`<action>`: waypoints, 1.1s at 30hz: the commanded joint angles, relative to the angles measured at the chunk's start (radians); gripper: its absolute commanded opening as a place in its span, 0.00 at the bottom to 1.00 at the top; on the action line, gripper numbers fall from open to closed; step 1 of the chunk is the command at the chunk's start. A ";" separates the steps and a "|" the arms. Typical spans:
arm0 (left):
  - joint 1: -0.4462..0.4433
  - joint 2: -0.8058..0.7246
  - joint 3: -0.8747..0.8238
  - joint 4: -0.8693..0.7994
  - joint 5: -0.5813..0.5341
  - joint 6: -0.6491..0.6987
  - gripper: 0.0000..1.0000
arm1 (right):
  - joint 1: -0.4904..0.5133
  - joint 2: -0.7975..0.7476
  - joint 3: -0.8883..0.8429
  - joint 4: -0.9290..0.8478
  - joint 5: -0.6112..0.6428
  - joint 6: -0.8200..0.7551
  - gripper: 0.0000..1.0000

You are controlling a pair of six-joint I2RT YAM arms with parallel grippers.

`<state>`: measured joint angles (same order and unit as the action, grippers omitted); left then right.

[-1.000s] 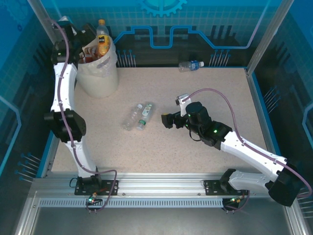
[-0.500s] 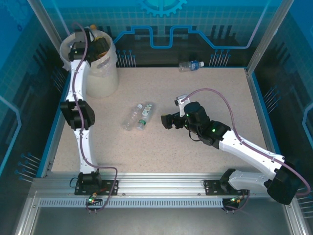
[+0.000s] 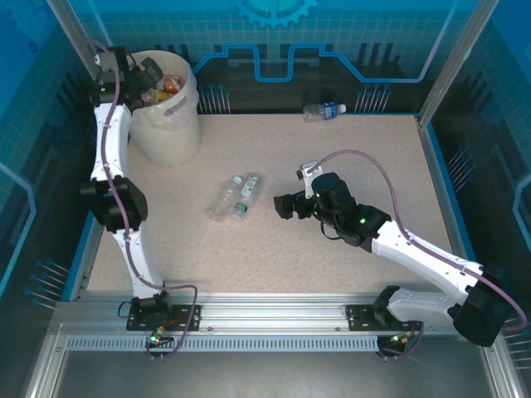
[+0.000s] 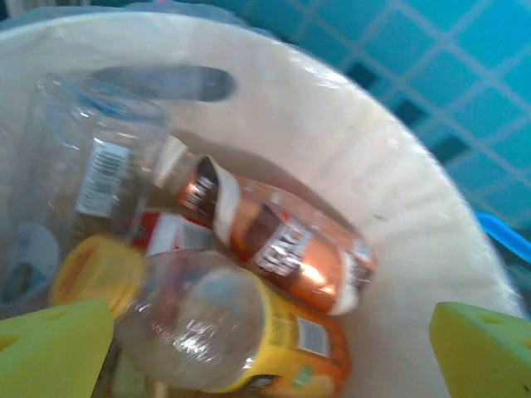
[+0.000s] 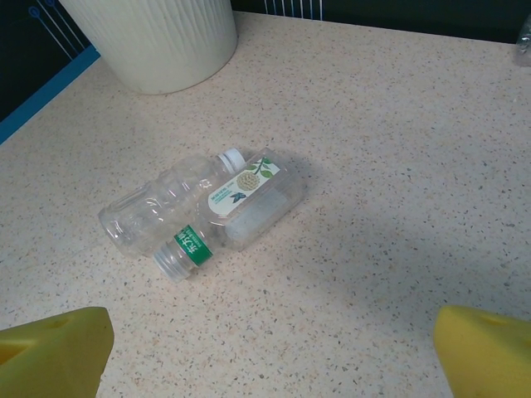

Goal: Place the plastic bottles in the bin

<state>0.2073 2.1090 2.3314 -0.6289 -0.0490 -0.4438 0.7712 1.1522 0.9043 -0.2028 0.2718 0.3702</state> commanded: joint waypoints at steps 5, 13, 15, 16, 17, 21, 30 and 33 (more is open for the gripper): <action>-0.107 -0.452 -0.463 0.236 0.126 0.033 0.99 | -0.009 -0.014 0.013 -0.004 0.078 0.066 1.00; -0.404 -0.771 -0.953 0.257 -0.002 0.160 0.99 | -0.019 -0.031 -0.019 0.021 0.161 0.162 1.00; -0.466 -0.793 -1.025 0.216 -0.048 0.185 0.99 | -0.019 -0.032 -0.019 0.006 0.168 0.167 1.00; -0.490 -0.797 -1.059 0.190 -0.071 0.193 0.99 | -0.021 -0.035 -0.019 -0.003 0.170 0.171 1.00; -0.503 -0.794 -1.087 0.166 -0.087 0.193 0.99 | -0.021 -0.036 -0.019 -0.008 0.170 0.177 1.00; -0.508 -0.728 -1.169 0.051 -0.097 0.194 0.99 | -0.024 -0.040 -0.047 -0.014 0.169 0.185 1.00; -0.506 -0.509 -1.172 -0.008 -0.016 0.329 0.92 | -0.026 -0.036 -0.039 -0.021 0.159 0.173 1.00; -0.506 -0.438 -1.135 -0.011 -0.016 0.334 0.88 | -0.026 -0.036 -0.036 -0.026 0.154 0.171 1.00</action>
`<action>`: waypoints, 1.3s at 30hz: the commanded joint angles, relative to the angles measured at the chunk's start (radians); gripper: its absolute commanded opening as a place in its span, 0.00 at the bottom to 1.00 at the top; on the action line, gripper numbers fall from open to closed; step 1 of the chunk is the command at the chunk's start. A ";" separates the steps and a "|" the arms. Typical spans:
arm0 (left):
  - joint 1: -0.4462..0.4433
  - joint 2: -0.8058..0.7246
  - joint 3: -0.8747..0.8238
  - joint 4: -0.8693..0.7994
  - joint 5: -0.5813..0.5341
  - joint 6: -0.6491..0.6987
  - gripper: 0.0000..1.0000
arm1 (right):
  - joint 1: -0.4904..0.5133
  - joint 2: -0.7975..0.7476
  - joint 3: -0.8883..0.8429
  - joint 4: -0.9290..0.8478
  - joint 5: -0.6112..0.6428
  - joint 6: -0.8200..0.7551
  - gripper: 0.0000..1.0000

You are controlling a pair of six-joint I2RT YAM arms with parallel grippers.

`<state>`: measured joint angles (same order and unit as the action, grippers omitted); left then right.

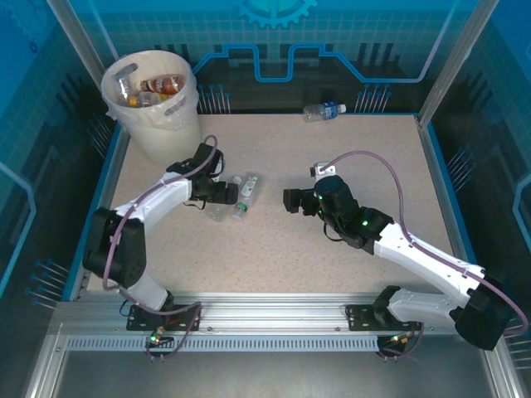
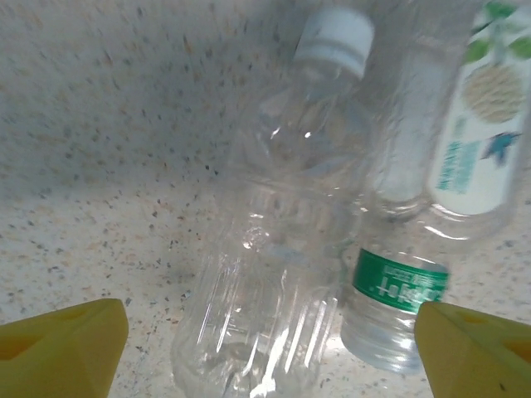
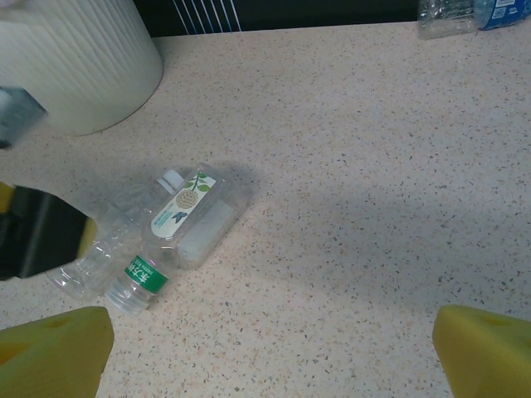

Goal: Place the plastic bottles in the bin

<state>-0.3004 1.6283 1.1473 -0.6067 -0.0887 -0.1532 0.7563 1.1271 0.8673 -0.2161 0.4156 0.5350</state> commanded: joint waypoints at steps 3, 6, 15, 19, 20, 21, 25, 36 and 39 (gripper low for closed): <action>0.001 0.100 0.070 -0.021 0.032 0.050 0.86 | -0.011 -0.010 0.001 -0.017 0.008 0.001 1.00; 0.003 0.154 0.085 -0.012 -0.001 0.058 0.86 | -0.011 -0.011 0.001 -0.020 0.009 -0.001 1.00; 0.043 0.280 0.068 0.014 0.013 0.037 0.81 | -0.013 -0.012 -0.005 -0.028 0.002 -0.006 1.00; 0.044 0.261 0.050 0.038 0.032 0.036 0.73 | -0.013 -0.011 -0.005 -0.028 -0.004 -0.007 1.00; 0.044 0.245 0.048 0.041 0.032 0.036 0.71 | -0.014 -0.009 -0.005 -0.028 -0.007 -0.007 1.00; 0.044 0.227 0.046 0.041 0.023 0.037 0.68 | -0.014 -0.008 -0.003 -0.028 -0.007 -0.007 1.00; 0.044 0.130 0.047 0.051 -0.002 0.037 0.61 | -0.013 -0.004 -0.002 -0.022 -0.015 -0.009 1.00; 0.151 -0.214 0.114 0.319 0.265 -0.124 0.56 | -0.013 0.015 0.007 0.003 -0.041 -0.038 1.00; 0.232 -0.212 0.178 0.418 0.342 -0.219 0.55 | -0.012 0.024 0.007 0.009 -0.052 -0.038 1.00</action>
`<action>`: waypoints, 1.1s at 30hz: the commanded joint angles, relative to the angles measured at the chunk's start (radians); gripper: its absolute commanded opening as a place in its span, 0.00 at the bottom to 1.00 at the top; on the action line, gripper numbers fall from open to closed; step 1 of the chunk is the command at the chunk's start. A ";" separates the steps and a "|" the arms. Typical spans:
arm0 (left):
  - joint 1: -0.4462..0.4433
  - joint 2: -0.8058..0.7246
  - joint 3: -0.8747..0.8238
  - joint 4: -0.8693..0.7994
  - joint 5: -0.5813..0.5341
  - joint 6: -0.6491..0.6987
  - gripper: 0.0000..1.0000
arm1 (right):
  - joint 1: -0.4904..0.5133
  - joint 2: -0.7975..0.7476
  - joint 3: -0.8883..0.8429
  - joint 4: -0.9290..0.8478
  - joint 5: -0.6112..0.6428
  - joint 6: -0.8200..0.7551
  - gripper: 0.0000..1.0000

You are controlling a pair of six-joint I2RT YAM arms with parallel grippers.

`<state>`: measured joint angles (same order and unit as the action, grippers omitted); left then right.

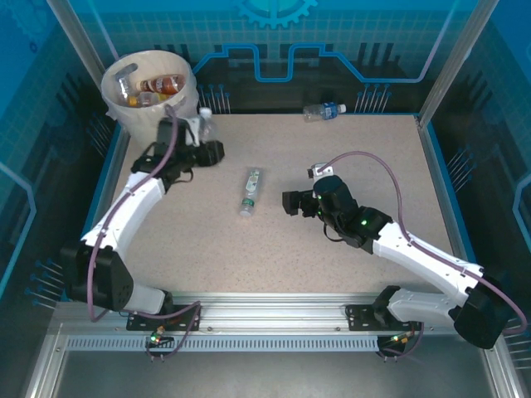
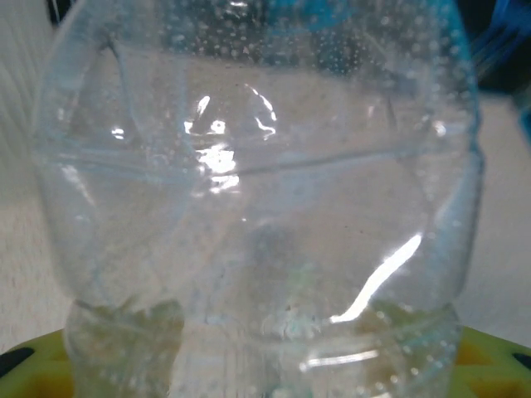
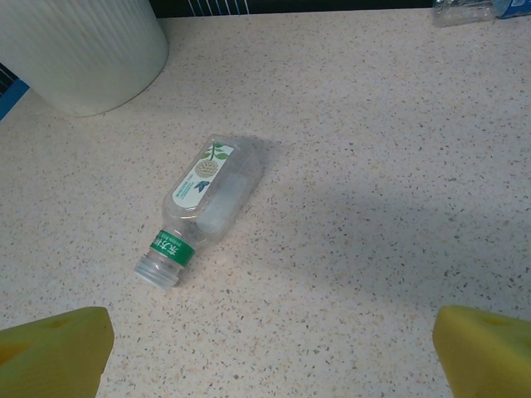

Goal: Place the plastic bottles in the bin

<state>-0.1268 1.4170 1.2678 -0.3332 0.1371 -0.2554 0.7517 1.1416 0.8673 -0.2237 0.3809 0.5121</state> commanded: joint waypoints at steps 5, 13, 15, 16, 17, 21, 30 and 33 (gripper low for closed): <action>0.153 0.089 0.213 0.252 0.110 -0.220 0.54 | -0.008 0.027 0.043 0.019 -0.035 -0.019 1.00; 0.244 0.336 0.495 0.305 0.062 -0.378 0.53 | -0.008 0.033 0.052 0.009 -0.048 -0.015 1.00; 0.256 0.384 0.555 0.304 0.037 -0.399 0.53 | -0.009 0.032 0.052 0.003 -0.048 -0.015 1.00; 0.262 0.409 0.586 0.296 0.017 -0.409 0.54 | -0.009 0.031 0.051 0.001 -0.048 -0.015 1.00; 0.266 0.431 0.616 0.285 -0.001 -0.420 0.55 | -0.008 0.030 0.050 0.001 -0.048 -0.015 1.00; 0.286 0.544 0.756 0.220 -0.029 -0.482 0.57 | -0.008 0.033 0.050 -0.004 -0.045 -0.015 1.00; 0.312 0.730 0.950 0.174 -0.083 -0.593 0.66 | -0.008 0.035 0.066 -0.037 -0.047 -0.037 1.00; 0.315 0.806 1.061 0.156 -0.056 -0.604 0.74 | -0.008 0.035 0.067 -0.046 -0.046 -0.035 1.00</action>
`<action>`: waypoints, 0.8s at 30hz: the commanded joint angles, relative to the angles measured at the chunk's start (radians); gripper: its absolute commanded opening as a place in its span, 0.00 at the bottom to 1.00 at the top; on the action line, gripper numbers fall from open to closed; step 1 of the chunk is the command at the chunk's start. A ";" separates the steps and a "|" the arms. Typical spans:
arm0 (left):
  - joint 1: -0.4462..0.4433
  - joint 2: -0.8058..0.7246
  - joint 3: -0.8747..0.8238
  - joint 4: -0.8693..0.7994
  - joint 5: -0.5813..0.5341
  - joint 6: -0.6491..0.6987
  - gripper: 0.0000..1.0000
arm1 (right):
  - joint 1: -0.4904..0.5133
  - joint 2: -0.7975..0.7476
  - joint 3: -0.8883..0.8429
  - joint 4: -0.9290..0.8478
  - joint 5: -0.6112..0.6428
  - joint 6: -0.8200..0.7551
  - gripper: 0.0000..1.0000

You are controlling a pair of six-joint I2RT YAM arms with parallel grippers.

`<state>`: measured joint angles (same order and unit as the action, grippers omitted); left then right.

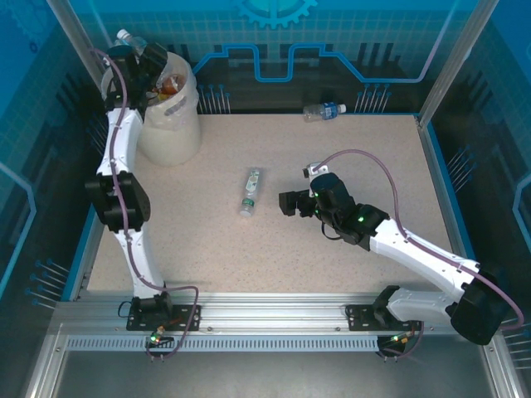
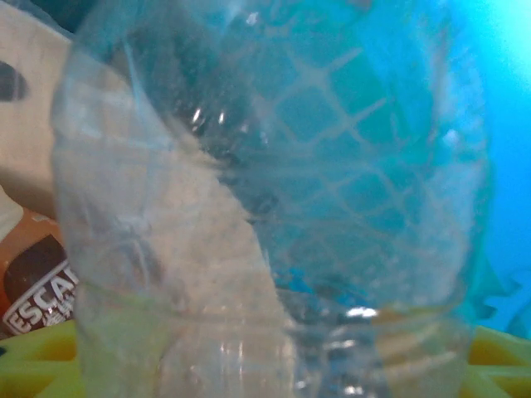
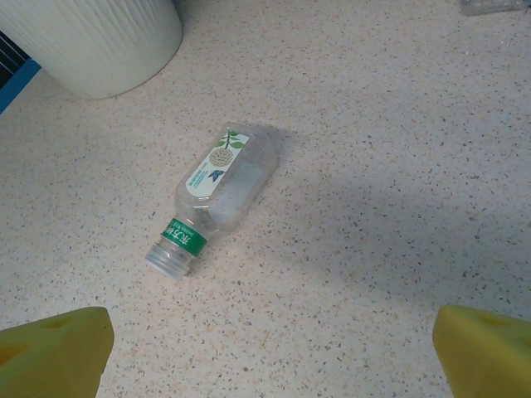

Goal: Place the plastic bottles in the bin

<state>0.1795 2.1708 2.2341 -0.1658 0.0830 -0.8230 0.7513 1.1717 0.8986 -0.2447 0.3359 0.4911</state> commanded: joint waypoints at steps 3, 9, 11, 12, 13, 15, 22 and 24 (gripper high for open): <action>0.011 0.131 0.250 -0.087 0.015 -0.036 0.89 | -0.007 0.003 0.033 -0.027 0.001 -0.010 1.00; 0.002 0.076 0.222 -0.131 -0.001 -0.001 0.99 | -0.008 0.004 0.030 -0.031 0.002 -0.005 1.00; 0.002 0.004 0.100 -0.097 -0.038 0.000 0.99 | -0.007 0.003 0.029 -0.031 0.001 -0.005 1.00; 0.003 -0.037 0.028 -0.069 -0.060 -0.005 0.99 | -0.008 0.003 0.029 -0.031 -0.001 -0.006 1.00; 0.002 -0.075 -0.040 -0.037 -0.072 -0.007 0.99 | -0.008 0.003 0.029 -0.034 -0.003 -0.007 1.00; 0.001 -0.142 -0.141 0.021 -0.073 -0.006 0.99 | -0.008 0.002 0.030 -0.037 -0.003 -0.009 1.00; -0.010 -0.319 -0.336 0.089 -0.026 0.071 0.99 | -0.007 0.000 0.029 -0.042 -0.005 -0.002 1.00; -0.026 -0.369 -0.377 0.082 -0.027 0.119 0.99 | -0.007 0.001 0.028 -0.038 -0.006 0.001 1.00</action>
<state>0.1738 1.8904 1.8973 -0.1371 0.0483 -0.7895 0.7513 1.1717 0.8997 -0.2726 0.3355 0.4900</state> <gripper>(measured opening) 0.988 0.999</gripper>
